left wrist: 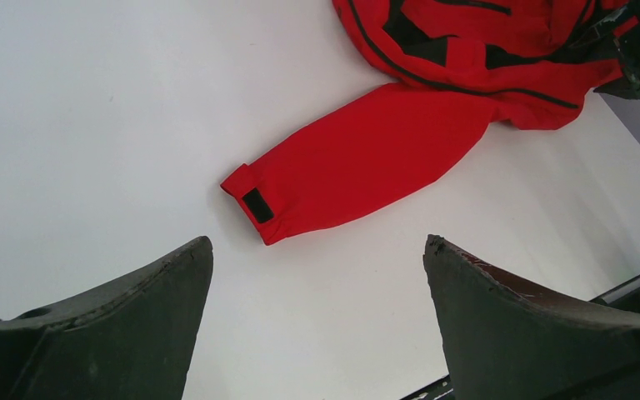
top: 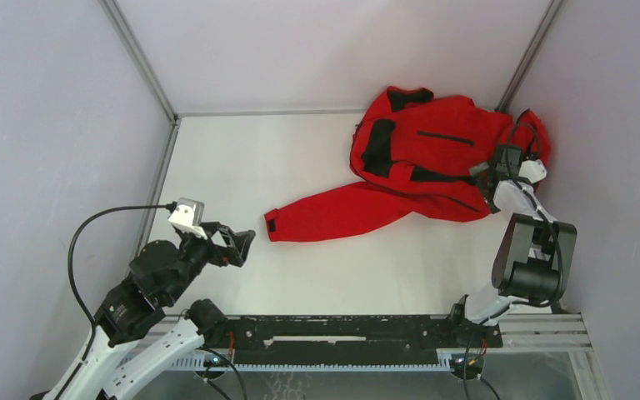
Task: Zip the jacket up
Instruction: Flatten out the jacket at the center of the board.
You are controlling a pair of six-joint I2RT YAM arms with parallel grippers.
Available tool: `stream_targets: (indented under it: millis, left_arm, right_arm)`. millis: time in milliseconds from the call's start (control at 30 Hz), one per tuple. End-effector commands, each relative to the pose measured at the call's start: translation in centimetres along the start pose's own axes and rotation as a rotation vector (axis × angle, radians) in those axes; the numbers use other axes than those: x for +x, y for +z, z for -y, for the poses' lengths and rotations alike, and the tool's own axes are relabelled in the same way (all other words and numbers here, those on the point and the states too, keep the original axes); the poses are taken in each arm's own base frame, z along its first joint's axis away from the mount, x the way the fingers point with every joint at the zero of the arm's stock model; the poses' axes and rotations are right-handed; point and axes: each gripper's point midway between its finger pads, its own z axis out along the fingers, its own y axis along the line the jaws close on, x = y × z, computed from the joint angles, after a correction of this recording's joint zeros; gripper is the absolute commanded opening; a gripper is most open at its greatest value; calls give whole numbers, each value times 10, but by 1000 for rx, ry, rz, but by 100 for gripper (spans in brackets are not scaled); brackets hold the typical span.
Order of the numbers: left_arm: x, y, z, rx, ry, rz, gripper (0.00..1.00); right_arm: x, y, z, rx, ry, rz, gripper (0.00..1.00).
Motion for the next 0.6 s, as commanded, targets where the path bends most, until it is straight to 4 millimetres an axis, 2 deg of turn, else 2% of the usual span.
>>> stream_targets:
  millis: [0,200,267,333,400,567]
  left_arm:
    - [-8,-1,1,5,5,24,100]
    - [-8,0,1,1,9,18,100]
    - [-8,0,0,-1,9,20,100]
    - [-8,0,0,-2,9,19,100]
    - [-8,0,0,-3,9,20,100]
    - [-8,0,-2,-15,8,23,100]
  right_arm:
    - [-17,7,-15,-23,44,37,92]
    - [-6,17,-28,-62,5,-24,61]
    - [0,17,-35,-88,-20,-44,39]
    - [3,11,-44,-110,-57,-49,3]
    - [8,-1,-57,-133,-112,-30,0]
    - [36,-53,-102,-258,-308,12,0]
